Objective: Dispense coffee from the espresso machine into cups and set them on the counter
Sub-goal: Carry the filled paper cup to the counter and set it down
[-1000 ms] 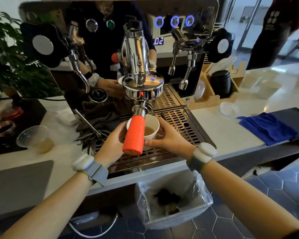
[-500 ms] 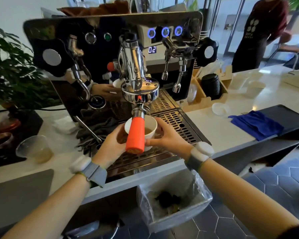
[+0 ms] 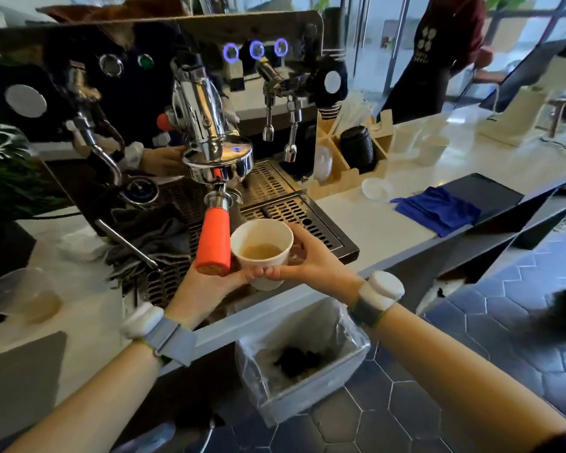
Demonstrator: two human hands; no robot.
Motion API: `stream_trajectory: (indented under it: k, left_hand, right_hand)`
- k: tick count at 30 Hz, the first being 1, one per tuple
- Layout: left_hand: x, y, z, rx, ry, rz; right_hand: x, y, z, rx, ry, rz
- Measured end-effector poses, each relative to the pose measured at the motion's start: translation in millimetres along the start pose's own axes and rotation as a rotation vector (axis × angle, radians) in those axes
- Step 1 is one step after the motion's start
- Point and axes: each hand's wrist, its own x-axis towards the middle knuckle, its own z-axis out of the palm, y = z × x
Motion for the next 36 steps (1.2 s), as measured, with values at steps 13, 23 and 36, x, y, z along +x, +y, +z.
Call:
stream_trajectory:
  k: [13,23,36]
  left_hand:
    - [56.3,48.0,167.0,0.040,-0.099,0.060]
    - [117.3,74.0,292.8,-0.036,-0.170,0.152]
    - [241.6,84.9,415.9,-0.051,-0.297,0.132]
  right_hand:
    - [-58.6,16.5,-166.4,-0.019,0.111,-0.017]
    - [-80.5,38.8,-298.5,-0.058,0.223,-0.010]
    - [-56.6,77.2,-450.2,-0.079,0.323,0.046]
